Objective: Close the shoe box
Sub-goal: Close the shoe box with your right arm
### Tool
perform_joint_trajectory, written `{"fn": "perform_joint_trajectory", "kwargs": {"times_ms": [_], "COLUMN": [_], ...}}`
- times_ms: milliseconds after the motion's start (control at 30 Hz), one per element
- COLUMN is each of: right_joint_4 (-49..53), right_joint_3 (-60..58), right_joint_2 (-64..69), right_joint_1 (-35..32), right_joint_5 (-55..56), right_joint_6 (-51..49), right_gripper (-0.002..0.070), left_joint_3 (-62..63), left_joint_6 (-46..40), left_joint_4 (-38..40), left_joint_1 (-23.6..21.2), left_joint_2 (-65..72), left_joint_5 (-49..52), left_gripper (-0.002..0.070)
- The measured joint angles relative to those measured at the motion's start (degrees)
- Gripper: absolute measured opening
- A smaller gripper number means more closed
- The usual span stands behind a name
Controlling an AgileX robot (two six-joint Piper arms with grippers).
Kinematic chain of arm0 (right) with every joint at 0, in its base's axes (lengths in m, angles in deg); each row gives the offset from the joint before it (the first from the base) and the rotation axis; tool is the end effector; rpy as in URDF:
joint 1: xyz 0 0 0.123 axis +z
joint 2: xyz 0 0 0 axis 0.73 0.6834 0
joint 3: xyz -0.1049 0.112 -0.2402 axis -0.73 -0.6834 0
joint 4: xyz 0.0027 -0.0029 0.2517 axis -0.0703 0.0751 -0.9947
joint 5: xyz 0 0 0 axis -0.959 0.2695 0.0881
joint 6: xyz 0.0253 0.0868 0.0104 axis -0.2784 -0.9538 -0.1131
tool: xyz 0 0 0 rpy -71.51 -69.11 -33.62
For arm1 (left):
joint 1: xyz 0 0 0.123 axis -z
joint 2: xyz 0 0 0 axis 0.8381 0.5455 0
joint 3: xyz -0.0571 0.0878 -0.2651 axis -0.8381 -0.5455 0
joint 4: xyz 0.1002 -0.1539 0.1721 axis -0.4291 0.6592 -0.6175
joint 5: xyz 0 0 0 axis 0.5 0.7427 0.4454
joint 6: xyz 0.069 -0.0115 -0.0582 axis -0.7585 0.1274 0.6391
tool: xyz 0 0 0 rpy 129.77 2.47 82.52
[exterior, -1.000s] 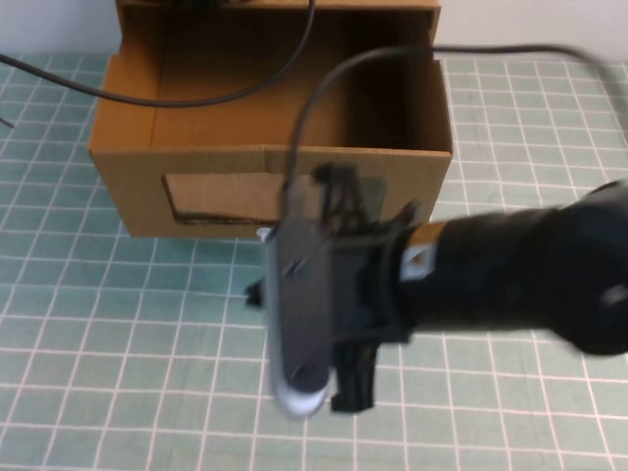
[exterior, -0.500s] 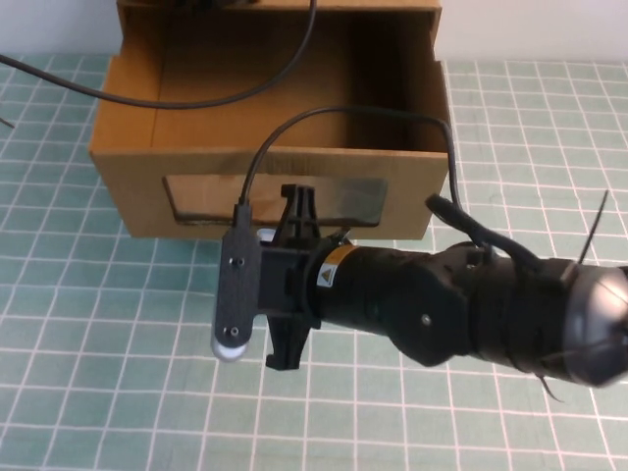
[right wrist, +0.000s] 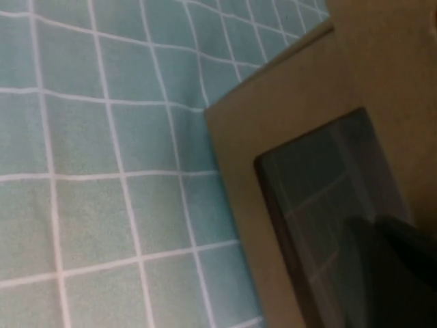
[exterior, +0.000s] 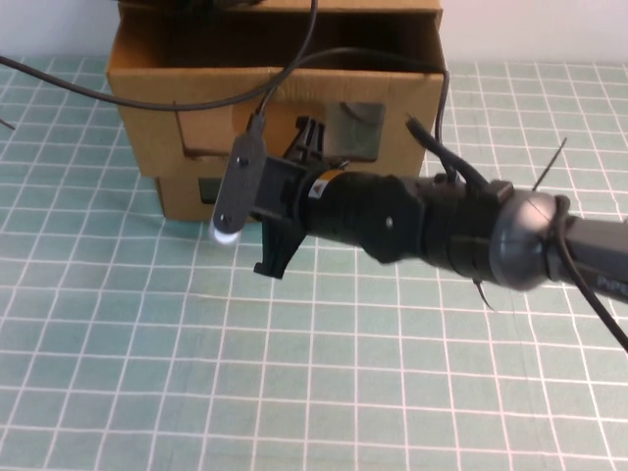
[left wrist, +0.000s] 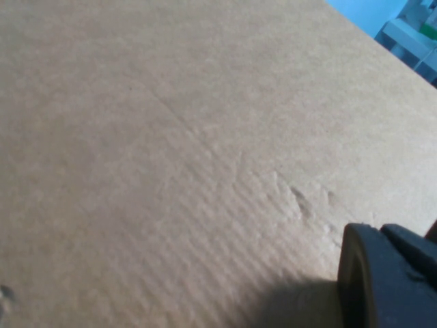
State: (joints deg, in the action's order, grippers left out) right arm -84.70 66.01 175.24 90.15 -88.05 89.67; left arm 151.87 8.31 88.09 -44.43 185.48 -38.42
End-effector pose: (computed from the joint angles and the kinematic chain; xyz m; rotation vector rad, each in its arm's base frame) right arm 0.3276 0.3096 0.2478 -1.4724 1.4028 -0.0526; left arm 0.4157 -0.1503 0.3814 0.6653 1.9804 -0.8149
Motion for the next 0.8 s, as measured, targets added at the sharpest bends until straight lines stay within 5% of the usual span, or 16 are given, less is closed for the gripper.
{"fn": "perform_joint_trajectory", "kwargs": {"times_ms": [500,633,800], "right_joint_4": [-10.8,-21.5,-41.7], "right_joint_3": [1.6,-4.7,-12.2], "right_joint_2": [-5.3,-6.6,-7.1], "right_joint_1": [0.8,1.2,1.4], "right_joint_5": [-12.7,-5.9,15.9], "right_joint_6": [-0.1,-0.1,-1.3], "right_gripper": [-0.0014,-0.0014,-0.0014], "left_joint_3": [0.0,0.0,0.0], "left_joint_6": [0.1,0.1,0.1], "left_joint_4": [0.0,0.0,0.0], "left_joint_1": [0.0,0.0,0.0], "left_joint_2": [0.0,0.0,0.0], "left_joint_5": [0.2,0.2,0.2], "left_gripper": [-0.0004,-0.0004,-0.0004]}}
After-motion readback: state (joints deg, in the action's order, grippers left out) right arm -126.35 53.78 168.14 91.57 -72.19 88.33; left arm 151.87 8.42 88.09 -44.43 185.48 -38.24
